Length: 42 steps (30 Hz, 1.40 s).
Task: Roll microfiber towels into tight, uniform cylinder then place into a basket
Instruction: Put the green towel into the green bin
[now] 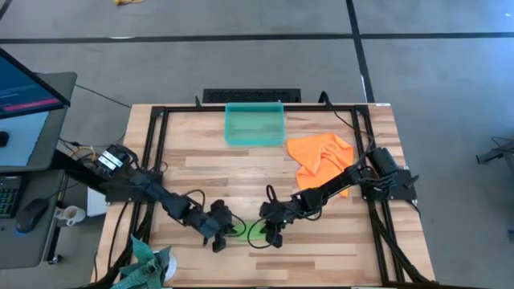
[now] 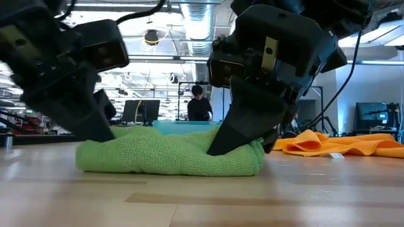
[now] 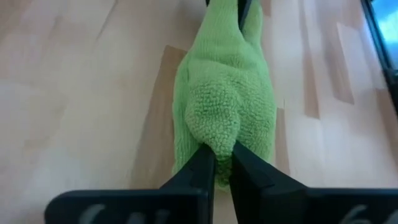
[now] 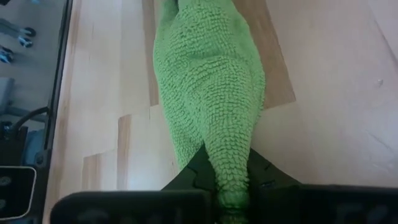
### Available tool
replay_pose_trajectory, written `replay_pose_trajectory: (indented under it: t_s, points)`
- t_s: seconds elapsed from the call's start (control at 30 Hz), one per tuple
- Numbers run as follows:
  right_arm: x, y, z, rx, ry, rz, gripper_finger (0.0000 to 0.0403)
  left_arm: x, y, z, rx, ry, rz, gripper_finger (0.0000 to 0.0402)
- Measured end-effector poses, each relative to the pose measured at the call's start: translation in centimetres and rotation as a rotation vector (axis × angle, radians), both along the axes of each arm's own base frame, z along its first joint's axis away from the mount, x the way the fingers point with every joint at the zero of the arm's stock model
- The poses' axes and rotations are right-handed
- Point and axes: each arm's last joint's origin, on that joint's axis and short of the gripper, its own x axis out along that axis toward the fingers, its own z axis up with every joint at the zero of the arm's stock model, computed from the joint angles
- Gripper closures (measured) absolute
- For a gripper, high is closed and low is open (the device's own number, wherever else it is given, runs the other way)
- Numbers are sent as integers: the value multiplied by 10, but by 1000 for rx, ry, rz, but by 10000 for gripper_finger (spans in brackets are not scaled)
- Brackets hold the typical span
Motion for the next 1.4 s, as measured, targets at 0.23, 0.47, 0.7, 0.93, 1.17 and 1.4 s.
replay_pose_trajectory:
  t_s: [0.23, 0.47, 0.7, 0.93, 1.17, 1.4]
  points:
    - [2, -20, 6, -41, 19, -27, 362, 2, 25, 28, 17, -13, -25, 395]
    - [2, -43, 27, -87, 8, -45, 362, -3, 48, 50, 64, -16, -33, 388]
    - [-5, -71, 58, -205, -33, -75, 362, -4, 85, 72, 161, -55, 6, 387]
    - [-10, -107, 87, -283, -91, -118, 362, -6, 130, 94, 250, -127, 108, 387]
    - [-13, -157, 97, -378, -110, -197, 363, -2, 173, 104, 330, -130, 197, 386]
    - [-13, -212, 112, -469, -138, -276, 363, -7, 216, 111, 430, -118, 317, 386]
